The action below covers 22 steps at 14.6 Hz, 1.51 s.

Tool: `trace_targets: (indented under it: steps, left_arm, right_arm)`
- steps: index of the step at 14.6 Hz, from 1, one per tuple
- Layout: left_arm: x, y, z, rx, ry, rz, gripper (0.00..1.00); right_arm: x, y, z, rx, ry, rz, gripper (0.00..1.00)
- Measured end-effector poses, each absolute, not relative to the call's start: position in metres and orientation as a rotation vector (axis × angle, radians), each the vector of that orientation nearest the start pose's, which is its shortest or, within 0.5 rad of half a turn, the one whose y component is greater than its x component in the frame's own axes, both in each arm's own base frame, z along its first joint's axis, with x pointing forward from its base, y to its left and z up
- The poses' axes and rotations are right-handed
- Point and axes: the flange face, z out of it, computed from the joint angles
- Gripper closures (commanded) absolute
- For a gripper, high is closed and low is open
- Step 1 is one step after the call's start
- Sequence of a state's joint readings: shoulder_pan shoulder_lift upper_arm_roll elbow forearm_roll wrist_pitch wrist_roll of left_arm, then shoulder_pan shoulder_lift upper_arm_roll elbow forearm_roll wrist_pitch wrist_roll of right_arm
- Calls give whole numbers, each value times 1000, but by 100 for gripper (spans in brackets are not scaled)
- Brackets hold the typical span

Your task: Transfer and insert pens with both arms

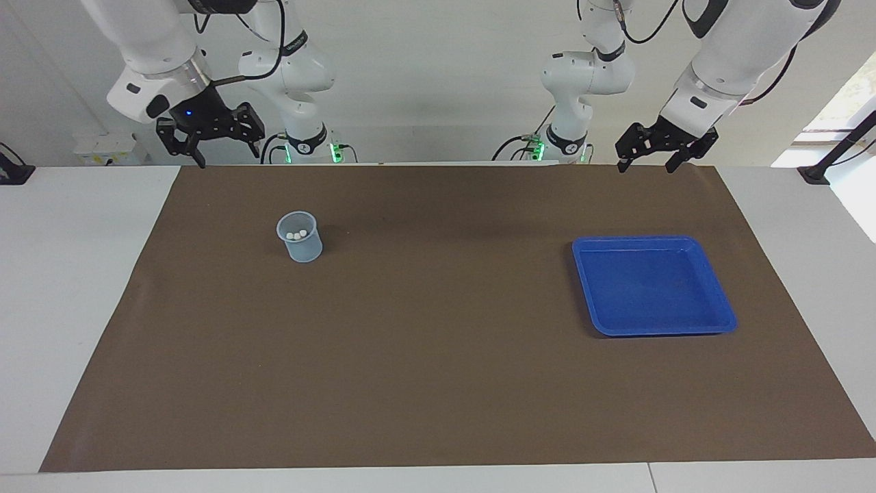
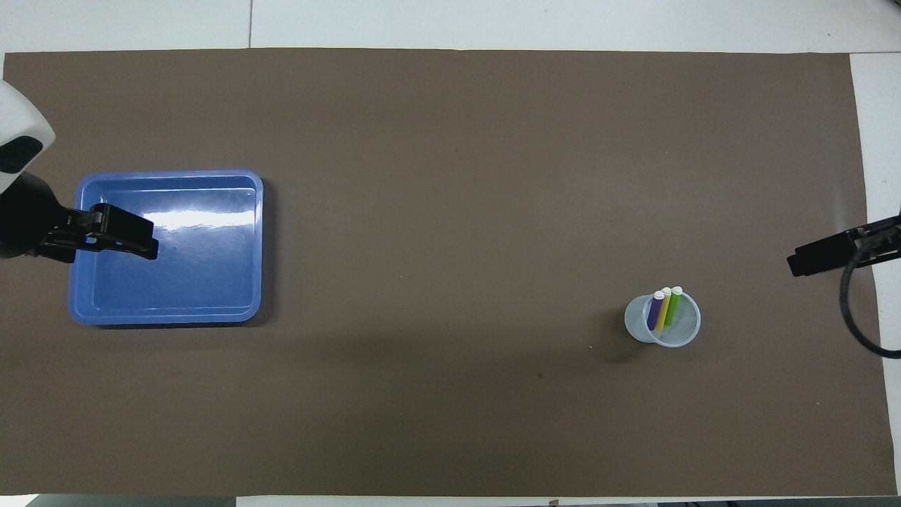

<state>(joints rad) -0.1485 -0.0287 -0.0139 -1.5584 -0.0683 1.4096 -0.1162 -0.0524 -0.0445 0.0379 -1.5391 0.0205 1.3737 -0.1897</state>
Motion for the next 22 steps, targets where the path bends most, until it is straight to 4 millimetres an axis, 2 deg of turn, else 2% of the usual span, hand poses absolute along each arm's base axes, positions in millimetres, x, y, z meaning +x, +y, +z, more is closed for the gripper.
trace_targets:
  steps: [2,5,7,11,19,22]
  left_arm:
    - [520,-93,633,-3184,84,205,0]
    - [520,-92,633,-3180,83,203,0]
    - [520,-91,633,-3169,83,200,0]
    - [520,-91,633,-3165,83,199,0]
    - [521,-86,633,-3165,69,198,0]
    - [521,-85,633,-3165,65,198,0]
  right_arm:
    - [532,-17,649,-3103,-243,171,0]
    - [540,-5,649,-3111,-277,171,0]
    - [540,-2,650,-3117,-280,171,0]
    - [538,-19,650,-3118,-229,193,0]
    - [534,-18,649,-3113,-227,233,0]
    - [534,-18,649,-3120,-168,234,0]
